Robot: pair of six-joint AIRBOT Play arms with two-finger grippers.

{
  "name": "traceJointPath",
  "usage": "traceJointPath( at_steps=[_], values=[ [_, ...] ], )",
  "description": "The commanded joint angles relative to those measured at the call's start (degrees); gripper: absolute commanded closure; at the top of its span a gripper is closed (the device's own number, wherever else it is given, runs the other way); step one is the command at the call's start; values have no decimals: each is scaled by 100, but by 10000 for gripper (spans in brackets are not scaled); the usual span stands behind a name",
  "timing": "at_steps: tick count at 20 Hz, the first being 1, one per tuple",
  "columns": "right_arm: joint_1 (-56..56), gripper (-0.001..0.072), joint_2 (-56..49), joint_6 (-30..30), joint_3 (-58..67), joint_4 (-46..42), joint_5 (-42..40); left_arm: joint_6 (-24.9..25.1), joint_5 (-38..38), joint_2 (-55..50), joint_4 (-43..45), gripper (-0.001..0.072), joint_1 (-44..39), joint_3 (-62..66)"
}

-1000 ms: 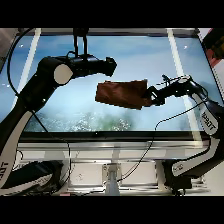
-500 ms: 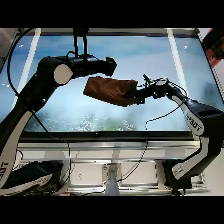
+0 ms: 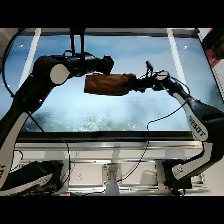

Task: Fold the clothes and pants, and hang the long-sleeved shirts on hangers.

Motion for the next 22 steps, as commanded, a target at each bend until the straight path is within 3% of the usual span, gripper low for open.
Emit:
traceJointPath(
  at_steps=[1,10,17,22],
  values=[
    [-686,701,654,63,186,-892,-50,4,4,243,264,25,85,4],
    [-4022,701,1987,286,186,-3346,938,4,-46,1209,1202,24,247,4],
    [-6983,702,2100,317,190,-3862,2594,2,-190,1574,1344,24,509,4],
    [-7646,700,2098,319,37,-4275,3281,2,-190,1547,1340,23,507,4]
  ],
)
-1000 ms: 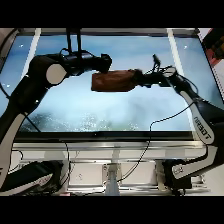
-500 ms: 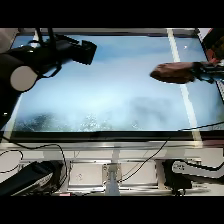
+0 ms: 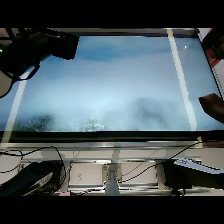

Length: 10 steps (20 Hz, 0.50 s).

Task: Fold the clothes and pants, and hang the long-sleeved shirts on hangers.

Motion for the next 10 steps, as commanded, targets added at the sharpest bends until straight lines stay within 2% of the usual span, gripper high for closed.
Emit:
traceJointPath(
  at_steps=[1,3,4,9,10],
  values=[
    [-444,661,2,9,-114,-232,599,0,-11,11,24,23,15,4],
    [-444,146,2,9,-107,-223,699,-2,-11,11,24,23,15,4],
    [-444,98,4,9,-109,-214,737,0,-11,11,24,23,15,4],
    [-439,102,4,140,-107,76,1040,0,-11,11,24,23,15,4],
    [-402,199,4,155,-94,133,1027,0,-11,11,24,23,15,4]
  ],
)
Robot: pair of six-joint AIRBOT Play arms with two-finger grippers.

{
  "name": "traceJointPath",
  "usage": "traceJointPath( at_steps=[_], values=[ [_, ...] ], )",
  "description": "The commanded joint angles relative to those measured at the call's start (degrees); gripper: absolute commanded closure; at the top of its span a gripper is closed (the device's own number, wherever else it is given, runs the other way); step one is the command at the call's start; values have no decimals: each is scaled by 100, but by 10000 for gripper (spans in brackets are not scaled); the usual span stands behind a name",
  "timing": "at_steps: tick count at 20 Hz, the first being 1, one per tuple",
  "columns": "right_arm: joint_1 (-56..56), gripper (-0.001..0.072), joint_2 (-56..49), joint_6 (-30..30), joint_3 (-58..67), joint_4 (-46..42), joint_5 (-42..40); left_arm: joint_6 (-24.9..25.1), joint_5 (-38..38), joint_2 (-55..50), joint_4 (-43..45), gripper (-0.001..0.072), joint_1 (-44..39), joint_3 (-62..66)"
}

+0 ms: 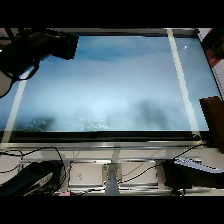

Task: Fold the clothes and pants, and hang the long-sleeved shirts on hangers.

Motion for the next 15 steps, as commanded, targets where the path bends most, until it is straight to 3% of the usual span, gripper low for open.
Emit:
traceJointPath(
  at_steps=[1,2,4,6,9,11,13,15],
  values=[
    [87,474,11,39,24,446,116,0,0,4,2,23,7,4],
    [199,680,24,-251,24,970,-4,0,0,4,2,23,7,4],
    [706,701,125,-1147,35,2245,-350,0,0,4,2,23,7,4],
    [1589,702,216,-1276,251,2291,-721,0,0,4,2,23,7,4],
    [3307,703,223,-1259,970,1154,-922,0,0,4,2,23,7,4],
    [4374,703,223,-1113,1377,-450,-927,0,0,4,2,23,7,4],
    [5095,702,225,-437,1576,-2085,-942,0,0,4,2,23,7,4],
    [5313,702,227,-186,1668,-2378,-905,-2,0,4,2,23,7,4]
  ],
)
